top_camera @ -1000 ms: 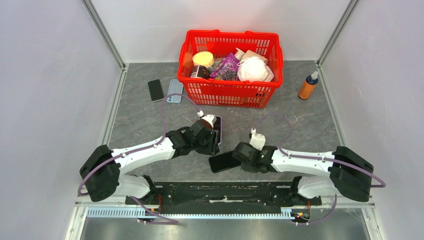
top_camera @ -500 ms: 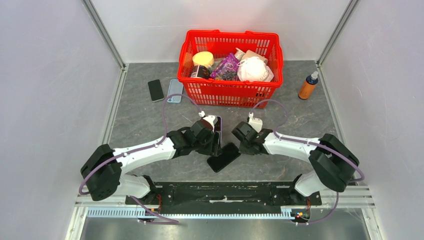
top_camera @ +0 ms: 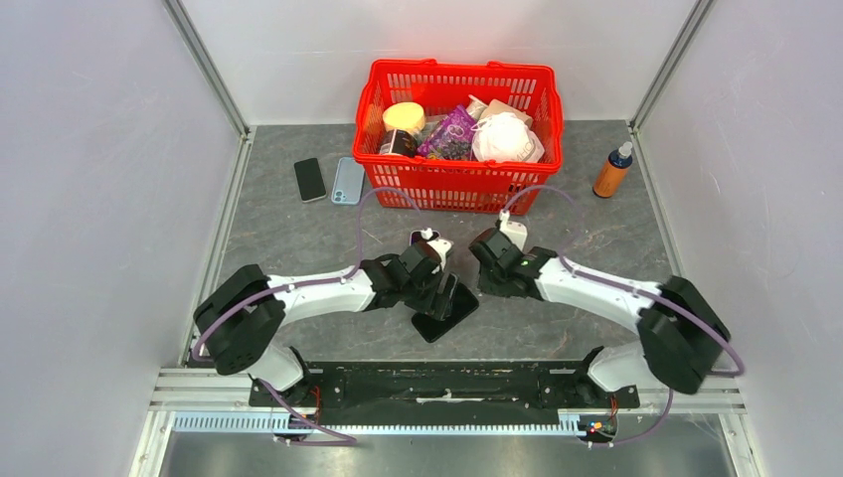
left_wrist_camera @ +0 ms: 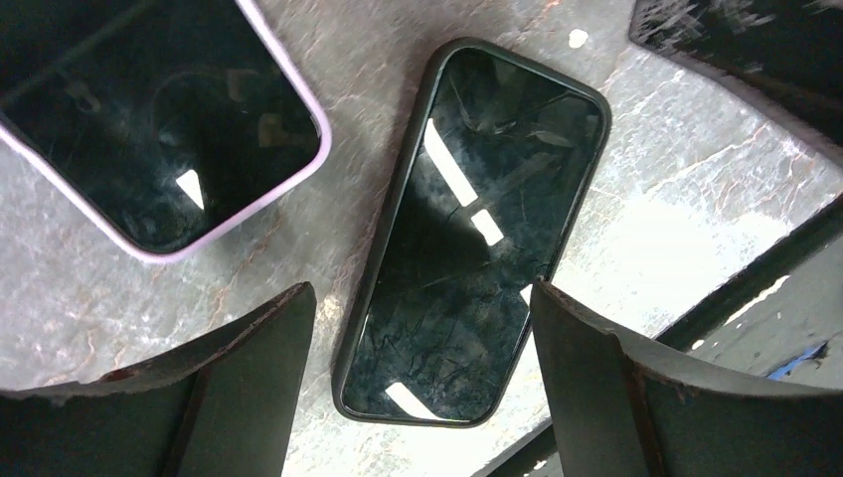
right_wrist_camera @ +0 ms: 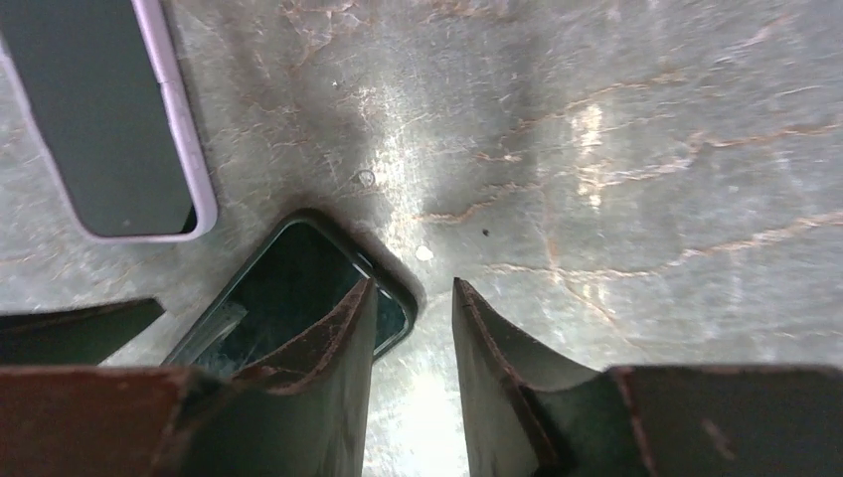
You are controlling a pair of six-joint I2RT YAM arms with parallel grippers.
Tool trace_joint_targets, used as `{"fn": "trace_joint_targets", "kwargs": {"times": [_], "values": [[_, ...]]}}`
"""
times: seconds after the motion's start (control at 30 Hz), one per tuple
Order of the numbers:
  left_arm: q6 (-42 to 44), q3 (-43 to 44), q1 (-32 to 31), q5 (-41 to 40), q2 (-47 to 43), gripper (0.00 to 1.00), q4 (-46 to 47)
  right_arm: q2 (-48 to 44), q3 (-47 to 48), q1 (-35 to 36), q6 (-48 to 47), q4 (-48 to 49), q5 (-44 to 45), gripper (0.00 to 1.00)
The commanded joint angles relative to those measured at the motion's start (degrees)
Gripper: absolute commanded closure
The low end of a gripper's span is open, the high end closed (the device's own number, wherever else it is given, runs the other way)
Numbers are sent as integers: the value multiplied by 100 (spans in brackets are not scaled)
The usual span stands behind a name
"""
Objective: Put the phone into the phone case
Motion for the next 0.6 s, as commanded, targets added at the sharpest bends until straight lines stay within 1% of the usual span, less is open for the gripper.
{"fn": "trace_joint_targets", "kwargs": {"times": [0.0,0.07,0.13,0.2,0.27,0.37,0.57], "values": [[987,378,-108,-97,94,14,53,-1010,-177,-94,57,-456,139,53],[1190,459,-171,-36,179,13,-8,-1336,-232,-89,104,-632,181,42],[1325,532,-213,201,308,12,-53,-1594,-253,-88,125,-811,219,33],[1419,566,-272,236,417,11,-74,-1795,-253,-98,139,-973,231,27],[1520,615,-373,134,522,11,-139,-1958,-269,-102,155,-1104,238,22],[1639,746,-522,-233,743,10,-276,-2151,-288,-99,176,-1221,230,18],[1792,910,-869,-622,1063,9,-450,-2442,-347,-102,207,-1423,229,17]]}}
